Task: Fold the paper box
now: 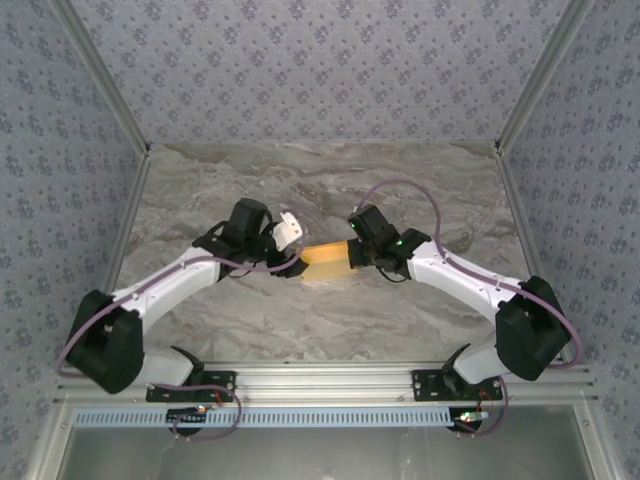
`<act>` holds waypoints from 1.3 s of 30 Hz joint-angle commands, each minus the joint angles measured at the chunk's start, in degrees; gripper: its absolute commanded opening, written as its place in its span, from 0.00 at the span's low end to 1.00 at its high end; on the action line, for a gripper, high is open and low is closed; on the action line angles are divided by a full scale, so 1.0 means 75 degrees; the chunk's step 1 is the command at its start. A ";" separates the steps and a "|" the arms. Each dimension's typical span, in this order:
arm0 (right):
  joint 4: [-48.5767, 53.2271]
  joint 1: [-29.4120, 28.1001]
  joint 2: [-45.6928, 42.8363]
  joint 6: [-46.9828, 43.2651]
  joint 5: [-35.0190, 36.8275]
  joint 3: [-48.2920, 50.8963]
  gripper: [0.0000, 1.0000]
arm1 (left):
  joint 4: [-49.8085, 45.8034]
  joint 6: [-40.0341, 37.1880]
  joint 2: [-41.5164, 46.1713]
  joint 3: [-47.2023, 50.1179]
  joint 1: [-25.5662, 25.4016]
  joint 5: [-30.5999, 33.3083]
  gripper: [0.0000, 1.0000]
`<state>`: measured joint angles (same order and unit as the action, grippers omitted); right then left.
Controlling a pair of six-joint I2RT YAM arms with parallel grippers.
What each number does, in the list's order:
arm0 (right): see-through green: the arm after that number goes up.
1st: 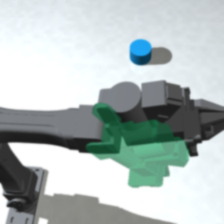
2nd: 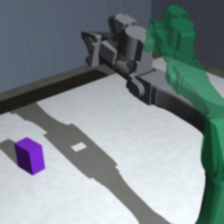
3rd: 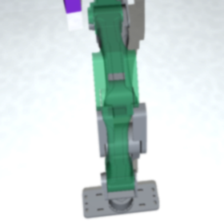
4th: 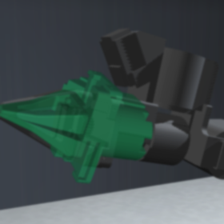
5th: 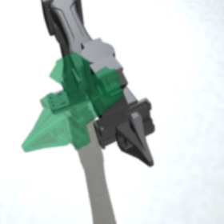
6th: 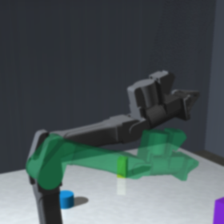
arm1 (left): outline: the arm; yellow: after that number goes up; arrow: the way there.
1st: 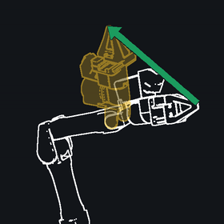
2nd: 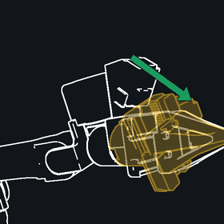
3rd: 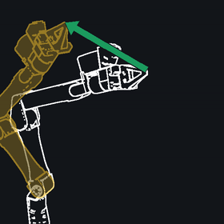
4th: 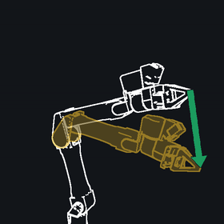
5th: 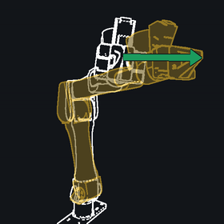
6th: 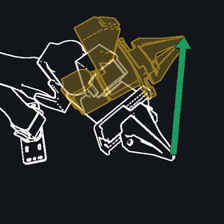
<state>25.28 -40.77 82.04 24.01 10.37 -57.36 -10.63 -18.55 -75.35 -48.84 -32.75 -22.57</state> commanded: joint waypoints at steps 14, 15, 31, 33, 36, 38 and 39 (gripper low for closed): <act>0.0502 -0.0088 -0.0052 0.0043 0.0023 -0.0098 0.01 | -0.0080 0.2213 0.0437 0.0378 -0.0286 0.0786 0.31; 0.0513 -0.0094 -0.0041 0.0051 0.0023 -0.0098 0.01 | -0.0105 0.2223 0.0373 0.0338 -0.0288 0.0775 0.29; 0.0497 -0.0108 -0.0047 0.0034 0.0024 -0.0076 0.01 | 0.0161 0.2414 0.0017 0.0173 -0.0375 0.0700 0.08; 0.0509 -0.0124 -0.0051 0.0047 0.0023 -0.0086 0.01 | 0.0181 0.2505 -0.0008 0.0179 -0.0388 0.0732 0.05; 0.0497 -0.0121 -0.0061 0.0079 0.0012 -0.0082 0.01 | 0.0260 0.2853 0.0037 0.0188 -0.0454 0.0770 0.01; 0.0498 -0.0131 -0.0065 0.0094 0.0018 -0.0083 0.01 | 0.0337 0.3234 0.0105 0.0220 -0.0506 0.0806 0.00; 0.0485 -0.0152 -0.0064 0.0103 0.0023 -0.0075 0.01 | 0.0393 0.3436 0.0128 0.0239 -0.0517 0.0806 0.00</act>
<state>25.56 -41.04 82.04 24.03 11.33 -57.39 -10.15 2.85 -74.81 -45.47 -35.53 -15.53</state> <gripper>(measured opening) 0.051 0.043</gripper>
